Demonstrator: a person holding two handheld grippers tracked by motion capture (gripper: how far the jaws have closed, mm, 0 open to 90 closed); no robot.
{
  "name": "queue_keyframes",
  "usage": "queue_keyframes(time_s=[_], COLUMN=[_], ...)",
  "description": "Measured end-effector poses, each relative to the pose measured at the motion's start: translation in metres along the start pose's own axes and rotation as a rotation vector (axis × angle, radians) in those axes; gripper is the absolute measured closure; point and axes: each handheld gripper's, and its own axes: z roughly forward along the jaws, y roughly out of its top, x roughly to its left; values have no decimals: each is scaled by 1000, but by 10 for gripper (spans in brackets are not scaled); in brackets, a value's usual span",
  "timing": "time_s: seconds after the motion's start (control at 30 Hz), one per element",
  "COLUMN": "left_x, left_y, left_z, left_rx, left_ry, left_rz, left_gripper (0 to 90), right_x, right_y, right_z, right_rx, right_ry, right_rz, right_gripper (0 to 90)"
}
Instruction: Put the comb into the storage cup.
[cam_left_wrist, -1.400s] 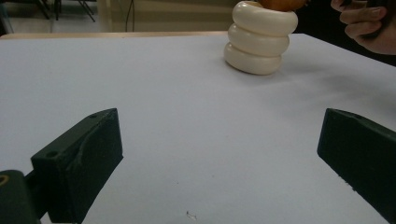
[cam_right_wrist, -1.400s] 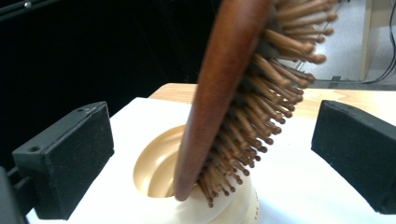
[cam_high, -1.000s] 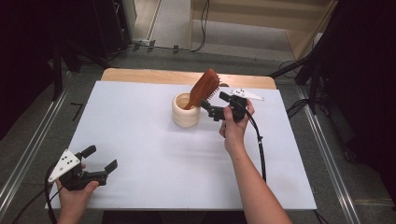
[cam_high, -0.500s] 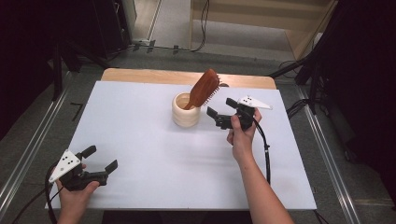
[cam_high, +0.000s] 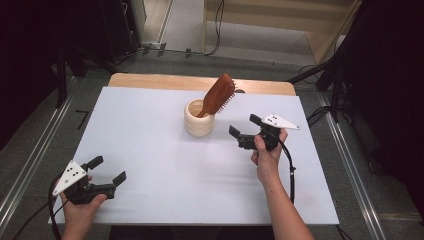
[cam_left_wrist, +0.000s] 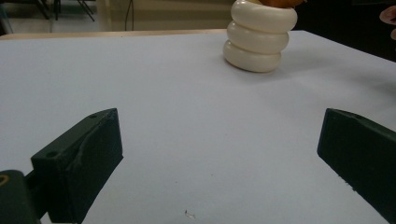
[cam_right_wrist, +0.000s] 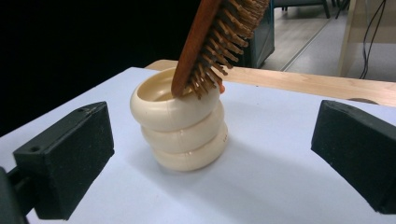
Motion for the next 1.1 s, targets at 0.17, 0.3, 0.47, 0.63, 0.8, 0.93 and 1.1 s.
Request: queue_keyframes(time_s=[0.17, 0.3, 0.47, 0.63, 0.8, 0.93, 1.1], left_x=[0, 0, 0, 0, 0, 0, 0], left_y=[0, 0, 0, 0, 0, 0, 0], left_z=[0, 0, 0, 0, 0, 0, 0], left_rx=[3, 4, 4, 4, 3, 3, 2], left_ry=[1, 1, 1, 0, 0, -1, 0], left_rz=[3, 3, 3, 4, 4, 6, 4], left_gripper=[1, 1, 1, 1, 1, 1, 1], right_x=[-2, -4, -6, -5, -5, -6, -7], right_y=[-8, -15, -23, -29, -33, -37, -43], right_z=[-11, -20, -30, -39, -47, -54, -63], right_rx=[5, 13, 12, 19, 17, 19, 16], right_ry=[-9, -21, -27, -33, -41, -46, -59], right_rz=[-22, -43, -54, -75, -87, -97, -102], right_gripper=[0, 0, 0, 0, 0, 0, 0])
